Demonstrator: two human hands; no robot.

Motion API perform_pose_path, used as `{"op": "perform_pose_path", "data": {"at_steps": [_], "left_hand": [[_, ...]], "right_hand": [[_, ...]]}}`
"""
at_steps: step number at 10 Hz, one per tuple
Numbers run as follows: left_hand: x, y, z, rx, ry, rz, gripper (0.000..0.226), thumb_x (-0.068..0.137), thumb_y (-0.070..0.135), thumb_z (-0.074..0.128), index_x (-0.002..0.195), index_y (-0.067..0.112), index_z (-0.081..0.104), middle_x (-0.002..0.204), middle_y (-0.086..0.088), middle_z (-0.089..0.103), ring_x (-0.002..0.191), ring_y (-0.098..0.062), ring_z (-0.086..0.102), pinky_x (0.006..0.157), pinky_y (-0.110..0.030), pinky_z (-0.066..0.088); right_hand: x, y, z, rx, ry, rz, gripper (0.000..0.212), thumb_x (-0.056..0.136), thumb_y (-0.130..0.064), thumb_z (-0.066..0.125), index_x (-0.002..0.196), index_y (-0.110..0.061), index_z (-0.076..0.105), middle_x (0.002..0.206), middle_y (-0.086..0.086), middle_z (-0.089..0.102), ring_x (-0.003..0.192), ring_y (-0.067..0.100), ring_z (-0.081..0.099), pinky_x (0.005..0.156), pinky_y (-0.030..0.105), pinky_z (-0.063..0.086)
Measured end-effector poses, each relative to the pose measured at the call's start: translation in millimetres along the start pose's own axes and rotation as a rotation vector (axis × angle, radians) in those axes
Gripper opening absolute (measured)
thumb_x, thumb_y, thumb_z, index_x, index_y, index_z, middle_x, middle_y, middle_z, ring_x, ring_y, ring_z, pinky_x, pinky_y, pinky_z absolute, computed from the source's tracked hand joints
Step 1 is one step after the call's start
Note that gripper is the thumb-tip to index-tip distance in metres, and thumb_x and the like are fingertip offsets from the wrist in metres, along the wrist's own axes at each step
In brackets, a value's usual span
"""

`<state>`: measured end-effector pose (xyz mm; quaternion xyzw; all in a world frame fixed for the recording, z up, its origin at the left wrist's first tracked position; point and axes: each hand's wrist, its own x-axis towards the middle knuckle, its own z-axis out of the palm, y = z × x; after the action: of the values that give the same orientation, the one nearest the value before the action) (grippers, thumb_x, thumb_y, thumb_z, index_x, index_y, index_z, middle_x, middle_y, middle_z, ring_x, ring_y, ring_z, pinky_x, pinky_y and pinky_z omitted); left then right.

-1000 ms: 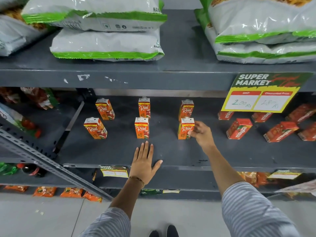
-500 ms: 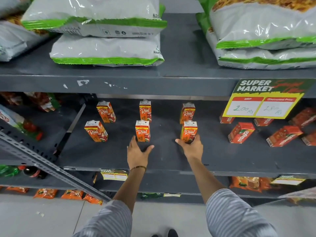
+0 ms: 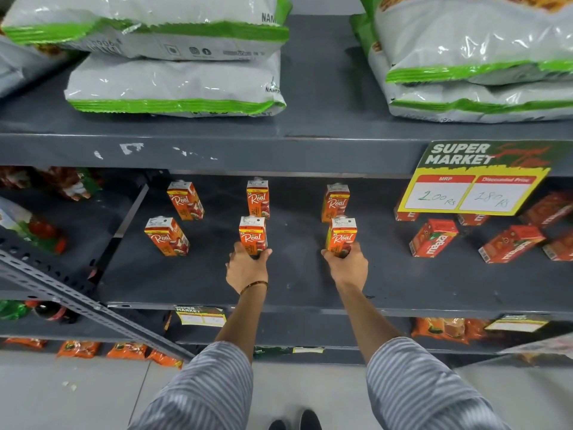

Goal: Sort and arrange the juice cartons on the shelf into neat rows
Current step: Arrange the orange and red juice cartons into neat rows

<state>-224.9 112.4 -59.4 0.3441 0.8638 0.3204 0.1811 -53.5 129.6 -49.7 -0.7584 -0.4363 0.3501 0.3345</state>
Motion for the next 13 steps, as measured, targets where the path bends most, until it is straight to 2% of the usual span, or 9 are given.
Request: {"op": "perform_pose_path", "data": {"at_steps": [3,6,8,9,10,11,12,13], "left_hand": [[-0.3,0.0,-1.6,0.014,-0.004,0.005,0.062,0.072,0.046,0.073,0.113,0.007,0.050,0.110,-0.017,0.066,0.102,-0.038,0.061,0.082,-0.048,0.051],[-1.1,-0.2,-3.1,0.015,-0.020,0.004,0.062,0.072,0.044,0.074,0.114,0.006,0.048,0.110,-0.017,0.065,0.101,-0.038,0.061,0.081,-0.048,0.051],[-4.7,-24.3,-12.2,-0.193,0.016,0.058,0.069,0.075,0.026,0.075,0.131,0.003,0.040,0.132,-0.020,0.051,0.120,-0.039,0.048,0.089,-0.050,0.046],[11.5,-48.7,-31.5,-0.253,0.127,-0.019,0.074,0.076,0.028,0.074,0.133,-0.001,0.036,0.136,-0.026,0.043,0.125,-0.042,0.041,0.095,-0.053,0.041],[36.8,-70.4,-59.4,-0.250,0.203,-0.127,0.080,0.071,0.025,0.078,0.131,-0.005,0.035,0.133,-0.028,0.042,0.121,-0.045,0.042,0.096,-0.054,0.041],[57.7,-78.7,-81.3,-0.181,0.188,-0.166,0.082,0.067,0.027,0.081,0.129,-0.004,0.037,0.132,-0.027,0.046,0.120,-0.043,0.044,0.093,-0.052,0.041],[68.1,-77.8,-88.4,-0.124,0.151,-0.206,0.080,0.065,0.037,0.081,0.128,0.006,0.042,0.127,-0.021,0.055,0.116,-0.041,0.051,0.089,-0.052,0.045],[71.6,-74.9,-88.6,-0.073,0.146,-0.235,0.068,0.066,0.043,0.079,0.119,0.012,0.049,0.116,-0.019,0.063,0.107,-0.041,0.058,0.083,-0.052,0.049]], "right_hand": [[-1.4,-1.2,-2.3,-0.036,0.001,-0.004,0.054,0.076,-0.037,0.073,0.118,-0.010,0.051,0.115,0.009,0.067,0.104,0.029,0.066,0.087,0.038,0.052],[-2.2,-2.7,-4.6,-0.028,-0.020,-0.006,0.059,0.075,-0.038,0.074,0.121,-0.010,0.050,0.118,0.010,0.066,0.106,0.029,0.064,0.090,0.040,0.051],[-1.4,-0.5,-7.3,-0.009,-0.028,-0.012,0.065,0.068,-0.034,0.080,0.119,-0.008,0.049,0.116,0.012,0.065,0.105,0.031,0.063,0.089,0.041,0.051],[0.3,0.3,-8.9,-0.016,-0.027,-0.021,0.063,0.068,-0.033,0.081,0.117,-0.006,0.050,0.115,0.014,0.066,0.105,0.033,0.063,0.087,0.040,0.051],[-0.6,-0.6,-9.3,-0.026,-0.037,-0.032,0.062,0.069,-0.030,0.081,0.117,-0.006,0.050,0.117,0.014,0.065,0.107,0.033,0.062,0.089,0.039,0.049],[-0.6,-1.5,-9.5,-0.023,-0.053,-0.030,0.062,0.069,-0.028,0.081,0.118,-0.006,0.050,0.118,0.014,0.065,0.108,0.034,0.061,0.091,0.038,0.049],[-1.5,-2.8,-10.0,-0.017,-0.065,-0.027,0.063,0.070,-0.026,0.080,0.121,-0.005,0.049,0.121,0.015,0.063,0.111,0.034,0.060,0.093,0.039,0.047],[-2.4,-3.6,-10.8,-0.018,-0.072,-0.027,0.062,0.071,-0.026,0.080,0.121,-0.005,0.049,0.121,0.015,0.063,0.111,0.034,0.060,0.094,0.039,0.047]]}}
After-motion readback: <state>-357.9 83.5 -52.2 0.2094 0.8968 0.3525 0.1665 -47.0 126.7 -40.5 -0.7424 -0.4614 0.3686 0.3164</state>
